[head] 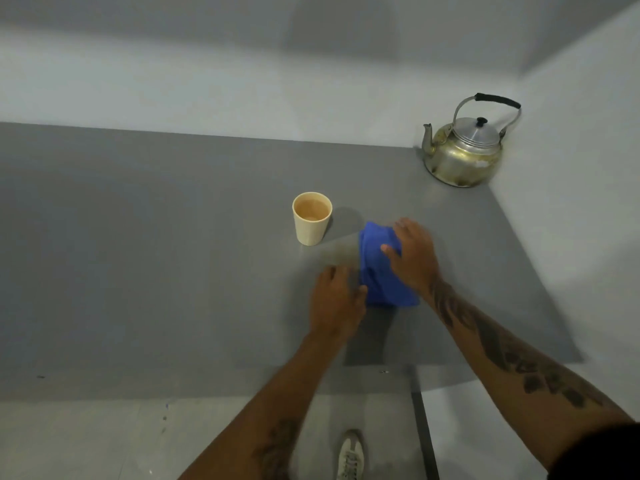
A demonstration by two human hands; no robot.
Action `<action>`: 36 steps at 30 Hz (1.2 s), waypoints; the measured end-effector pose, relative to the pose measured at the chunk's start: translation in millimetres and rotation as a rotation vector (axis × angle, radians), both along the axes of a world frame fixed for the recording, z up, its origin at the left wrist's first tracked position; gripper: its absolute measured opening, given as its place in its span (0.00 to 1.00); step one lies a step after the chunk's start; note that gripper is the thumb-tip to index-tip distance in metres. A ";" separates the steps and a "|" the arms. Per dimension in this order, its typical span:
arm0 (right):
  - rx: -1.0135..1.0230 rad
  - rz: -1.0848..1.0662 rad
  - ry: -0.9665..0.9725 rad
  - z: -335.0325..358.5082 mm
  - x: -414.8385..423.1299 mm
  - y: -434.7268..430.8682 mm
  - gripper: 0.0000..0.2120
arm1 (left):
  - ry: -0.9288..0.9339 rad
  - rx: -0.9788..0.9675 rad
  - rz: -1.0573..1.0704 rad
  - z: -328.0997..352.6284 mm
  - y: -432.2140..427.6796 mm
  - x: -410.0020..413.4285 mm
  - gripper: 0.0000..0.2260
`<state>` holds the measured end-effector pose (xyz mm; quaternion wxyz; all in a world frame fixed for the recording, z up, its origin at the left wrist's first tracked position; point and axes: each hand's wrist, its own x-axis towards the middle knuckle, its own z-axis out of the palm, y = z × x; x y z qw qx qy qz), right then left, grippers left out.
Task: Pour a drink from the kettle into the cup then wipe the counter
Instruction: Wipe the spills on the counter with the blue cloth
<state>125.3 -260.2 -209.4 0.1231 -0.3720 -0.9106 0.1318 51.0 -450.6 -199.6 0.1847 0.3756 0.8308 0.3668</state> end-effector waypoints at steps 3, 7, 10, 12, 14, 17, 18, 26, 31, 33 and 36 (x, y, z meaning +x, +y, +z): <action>0.061 0.074 -0.136 -26.1 9.2 -28.3 0.31 | 0.220 0.077 0.023 -10.0 -47.5 -53.4 0.16; 0.125 0.073 -0.300 -29.2 1.6 -34.4 0.31 | 0.359 -0.031 0.095 -31.9 -104.6 -136.1 0.19; 0.091 0.039 -0.360 -27.5 -20.3 -35.8 0.32 | 0.426 -0.125 0.111 -42.8 -131.4 -173.1 0.23; 0.069 -0.028 -0.351 -27.0 -35.5 -46.1 0.33 | 0.456 -0.147 0.077 -49.1 -141.4 -180.4 0.24; 0.092 0.011 -0.360 -21.9 -49.2 -71.8 0.34 | 0.477 -0.142 0.057 -52.4 -144.6 -180.7 0.24; 0.143 0.250 -0.380 -21.3 -42.0 -116.7 0.32 | 0.475 -0.137 0.059 -52.1 -144.0 -180.3 0.23; 0.169 0.314 -0.381 -22.5 -30.1 -124.8 0.30 | 0.474 -0.133 0.058 -51.6 -144.6 -180.3 0.23; 0.109 0.054 -0.424 -20.2 -46.2 -98.9 0.32 | 0.467 -0.135 0.042 -49.0 -146.1 -181.0 0.24; 0.192 0.226 -0.422 -24.9 -44.1 -130.3 0.31 | 0.479 -0.152 0.037 -50.8 -146.9 -181.4 0.22; 0.181 0.263 -0.401 -24.6 -39.6 -146.4 0.31 | 0.495 -0.168 0.032 -50.8 -145.1 -180.9 0.22; 0.179 0.359 -0.339 -27.1 -68.9 -179.2 0.31 | 0.505 -0.166 0.039 -51.1 -143.3 -180.0 0.22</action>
